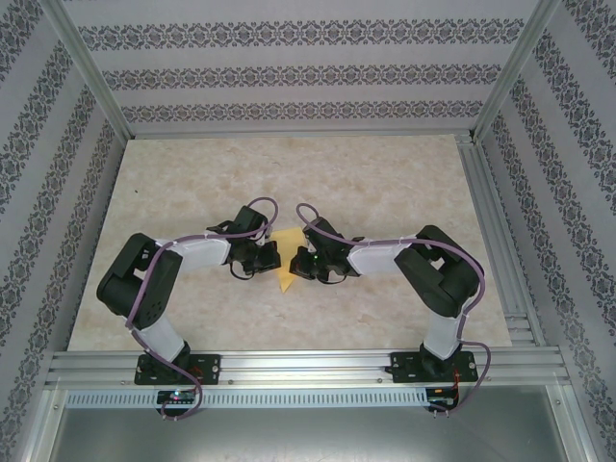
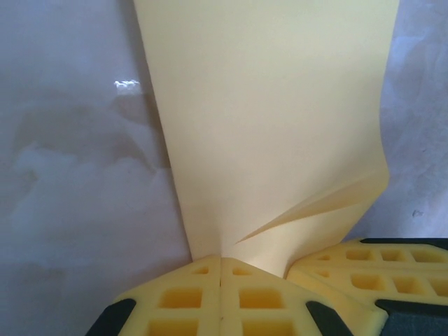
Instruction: Fold a paper plane with a square sheet of paper (pick it up from the middle)
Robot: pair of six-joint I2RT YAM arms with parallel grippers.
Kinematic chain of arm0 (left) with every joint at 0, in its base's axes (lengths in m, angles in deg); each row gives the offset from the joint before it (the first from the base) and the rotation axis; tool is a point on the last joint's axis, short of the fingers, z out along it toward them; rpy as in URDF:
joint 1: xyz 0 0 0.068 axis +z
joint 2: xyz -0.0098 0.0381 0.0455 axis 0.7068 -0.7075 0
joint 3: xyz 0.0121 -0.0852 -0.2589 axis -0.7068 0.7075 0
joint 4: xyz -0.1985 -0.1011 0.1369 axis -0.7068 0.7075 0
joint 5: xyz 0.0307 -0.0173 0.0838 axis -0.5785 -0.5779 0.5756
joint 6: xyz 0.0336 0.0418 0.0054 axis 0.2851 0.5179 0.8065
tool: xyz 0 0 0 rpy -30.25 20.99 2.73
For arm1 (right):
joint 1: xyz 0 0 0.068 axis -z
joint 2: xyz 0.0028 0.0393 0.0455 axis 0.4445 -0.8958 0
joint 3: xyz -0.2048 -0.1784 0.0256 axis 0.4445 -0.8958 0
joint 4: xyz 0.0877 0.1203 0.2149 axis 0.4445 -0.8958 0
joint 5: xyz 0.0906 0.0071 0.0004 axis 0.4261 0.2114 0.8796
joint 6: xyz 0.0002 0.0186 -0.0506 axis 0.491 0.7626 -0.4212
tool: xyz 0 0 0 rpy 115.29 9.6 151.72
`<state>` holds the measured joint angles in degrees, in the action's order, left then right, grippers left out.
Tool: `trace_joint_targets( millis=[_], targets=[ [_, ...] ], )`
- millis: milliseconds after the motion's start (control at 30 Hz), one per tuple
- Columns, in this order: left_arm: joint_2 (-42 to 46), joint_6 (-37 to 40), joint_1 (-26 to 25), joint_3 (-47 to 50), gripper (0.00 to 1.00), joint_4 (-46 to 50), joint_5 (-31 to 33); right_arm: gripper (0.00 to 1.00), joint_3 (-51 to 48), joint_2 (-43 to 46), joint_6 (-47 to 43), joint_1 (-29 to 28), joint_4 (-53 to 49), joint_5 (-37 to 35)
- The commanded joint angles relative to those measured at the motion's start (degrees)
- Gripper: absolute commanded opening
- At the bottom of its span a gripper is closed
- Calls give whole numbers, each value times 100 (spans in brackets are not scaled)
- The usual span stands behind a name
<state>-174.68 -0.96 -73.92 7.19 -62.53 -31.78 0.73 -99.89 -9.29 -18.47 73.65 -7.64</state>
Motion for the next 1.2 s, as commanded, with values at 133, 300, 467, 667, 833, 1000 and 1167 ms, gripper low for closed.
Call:
trace_joint_targets(
  millis=[133,300,467,667,833,1000,1167],
  targets=[
    [1034,-129,-41,219,14,-55,-189,2,8,-55,229,-39,-119,-173],
    [1429,-508,-105,749,13,-361,-425,2,8,-2,595,-193,166,-64],
    [1374,-753,-338,1120,9,-701,-624,3,41,-63,830,-277,451,44],
    [1182,-831,-512,1214,8,-824,-583,3,19,-133,904,-295,566,69],
    [1059,-847,-610,1147,8,-957,-633,3,11,-116,895,-261,584,8],
    [838,-838,-630,1108,8,-919,-555,4,-40,-49,888,-199,651,-26],
    [725,-749,-630,1055,6,-637,-142,6,-121,200,731,-138,711,-45]
  ],
)
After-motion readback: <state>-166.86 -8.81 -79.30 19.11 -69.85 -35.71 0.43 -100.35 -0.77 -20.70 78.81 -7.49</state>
